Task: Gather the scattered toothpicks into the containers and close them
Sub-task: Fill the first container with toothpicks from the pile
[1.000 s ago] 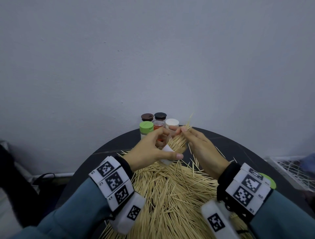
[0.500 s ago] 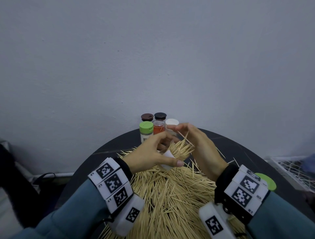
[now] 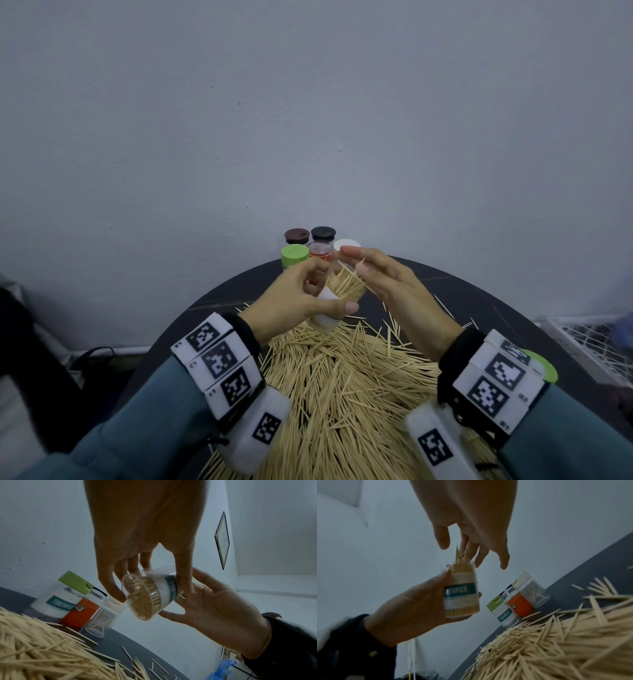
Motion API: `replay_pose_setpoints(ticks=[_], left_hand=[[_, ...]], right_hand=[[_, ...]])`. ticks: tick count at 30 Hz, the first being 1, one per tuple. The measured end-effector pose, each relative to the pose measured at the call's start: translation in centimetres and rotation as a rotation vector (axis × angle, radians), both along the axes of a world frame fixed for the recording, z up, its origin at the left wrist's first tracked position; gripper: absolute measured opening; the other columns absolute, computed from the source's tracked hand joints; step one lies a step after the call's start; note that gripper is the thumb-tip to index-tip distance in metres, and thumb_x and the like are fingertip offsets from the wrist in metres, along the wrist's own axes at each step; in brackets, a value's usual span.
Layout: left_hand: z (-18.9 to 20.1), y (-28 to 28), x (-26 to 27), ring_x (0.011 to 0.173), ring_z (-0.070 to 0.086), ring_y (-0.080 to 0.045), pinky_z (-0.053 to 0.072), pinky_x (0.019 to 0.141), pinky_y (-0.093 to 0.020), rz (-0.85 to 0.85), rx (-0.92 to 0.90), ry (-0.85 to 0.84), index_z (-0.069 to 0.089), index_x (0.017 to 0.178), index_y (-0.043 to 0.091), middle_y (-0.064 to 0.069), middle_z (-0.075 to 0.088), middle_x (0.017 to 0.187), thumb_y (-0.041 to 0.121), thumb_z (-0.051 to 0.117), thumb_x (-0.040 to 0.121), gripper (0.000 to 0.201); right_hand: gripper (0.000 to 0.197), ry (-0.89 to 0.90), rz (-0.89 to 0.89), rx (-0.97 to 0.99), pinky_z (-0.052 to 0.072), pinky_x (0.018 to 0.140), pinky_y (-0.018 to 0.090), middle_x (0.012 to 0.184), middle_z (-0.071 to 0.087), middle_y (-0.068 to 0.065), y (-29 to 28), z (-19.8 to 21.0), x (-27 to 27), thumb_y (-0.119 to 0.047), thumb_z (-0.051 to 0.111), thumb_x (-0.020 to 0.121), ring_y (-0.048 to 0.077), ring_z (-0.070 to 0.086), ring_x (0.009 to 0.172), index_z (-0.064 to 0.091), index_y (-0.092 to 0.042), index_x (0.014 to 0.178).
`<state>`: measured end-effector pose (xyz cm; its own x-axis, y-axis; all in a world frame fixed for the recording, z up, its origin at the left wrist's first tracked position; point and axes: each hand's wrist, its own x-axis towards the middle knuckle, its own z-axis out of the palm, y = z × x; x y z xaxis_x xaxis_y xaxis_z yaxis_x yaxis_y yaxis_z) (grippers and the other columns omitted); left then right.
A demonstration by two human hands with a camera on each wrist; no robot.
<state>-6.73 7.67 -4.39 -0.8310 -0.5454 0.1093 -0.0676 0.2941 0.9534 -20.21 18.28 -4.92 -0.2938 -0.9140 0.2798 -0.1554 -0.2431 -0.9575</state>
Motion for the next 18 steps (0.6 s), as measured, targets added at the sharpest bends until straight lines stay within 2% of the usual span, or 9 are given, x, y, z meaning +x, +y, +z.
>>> replay_pose_setpoints(ticks=[3,6,8,10,13,16,18], left_hand=[[0.0,-0.3,0.0,0.08,0.062,-0.005,0.049,0.066,-0.012,0.04,0.015,0.025,0.057,0.106,0.024,0.005,0.061,0.095,0.013,0.078,0.072,0.042],[-0.1,-0.5,0.0,0.08,0.061,-0.003,0.049,0.065,-0.01,0.074,0.025,0.045,0.057,0.102,0.026,0.004,0.061,0.096,0.013,0.078,0.072,0.039],[-0.1,-0.6,0.1,0.083,0.06,-0.004,0.048,0.066,-0.011,0.096,0.016,0.033,0.057,0.107,0.024,0.004,0.06,0.099,0.017,0.079,0.071,0.043],[-0.1,-0.7,0.1,0.084,0.061,-0.006,0.049,0.067,-0.013,0.115,0.012,0.026,0.057,0.114,0.019,0.0,0.061,0.104,0.018,0.08,0.07,0.049],[-0.2,-0.9,0.0,0.09,0.063,-0.013,0.052,0.077,-0.023,0.138,0.013,0.023,0.057,0.114,0.018,-0.007,0.061,0.111,0.017,0.082,0.068,0.052],[-0.4,-1.0,0.0,0.094,0.064,-0.017,0.054,0.079,-0.029,0.138,-0.01,-0.002,0.057,0.113,0.02,-0.005,0.06,0.111,0.019,0.083,0.066,0.054],[-0.4,-1.1,0.1,0.096,0.063,-0.018,0.056,0.079,-0.033,0.139,-0.053,-0.023,0.058,0.112,0.022,-0.002,0.059,0.111,0.019,0.085,0.064,0.055]], right_hand=[[0.049,0.01,0.017,0.057,0.047,0.093,0.016,0.131,0.054,-0.009,0.1,0.0,-0.3,-0.011,0.056,0.089,0.003,0.053,0.118,0.044,-0.024,0.135],[0.061,0.072,-0.009,0.079,0.048,0.094,0.022,0.13,0.052,-0.009,0.1,-0.2,-0.5,-0.012,0.062,0.085,0.005,0.057,0.113,0.036,-0.028,0.138],[0.055,0.163,-0.077,0.055,0.051,0.091,0.027,0.124,0.054,-0.004,0.1,-0.3,-0.7,-0.012,0.064,0.084,0.01,0.061,0.106,0.043,-0.025,0.133],[0.039,0.2,-0.137,-0.007,0.056,0.08,0.029,0.106,0.06,0.0,0.0,-0.3,-0.9,-0.01,0.066,0.083,0.014,0.066,0.091,0.053,-0.019,0.119],[0.02,0.235,-0.193,-0.077,0.056,0.066,0.025,0.08,0.063,0.0,-0.1,-0.3,-1.2,-0.006,0.067,0.082,0.014,0.068,0.069,0.061,-0.014,0.099],[0.019,0.27,-0.231,-0.097,0.054,0.064,0.02,0.074,0.068,0.004,-0.1,-0.3,-1.5,-0.006,0.07,0.08,0.014,0.068,0.065,0.063,-0.013,0.096],[0.022,0.33,-0.287,-0.105,0.052,0.067,0.015,0.076,0.07,0.001,0.0,-0.1,-1.7,-0.006,0.072,0.078,0.009,0.067,0.067,0.062,-0.015,0.096]])
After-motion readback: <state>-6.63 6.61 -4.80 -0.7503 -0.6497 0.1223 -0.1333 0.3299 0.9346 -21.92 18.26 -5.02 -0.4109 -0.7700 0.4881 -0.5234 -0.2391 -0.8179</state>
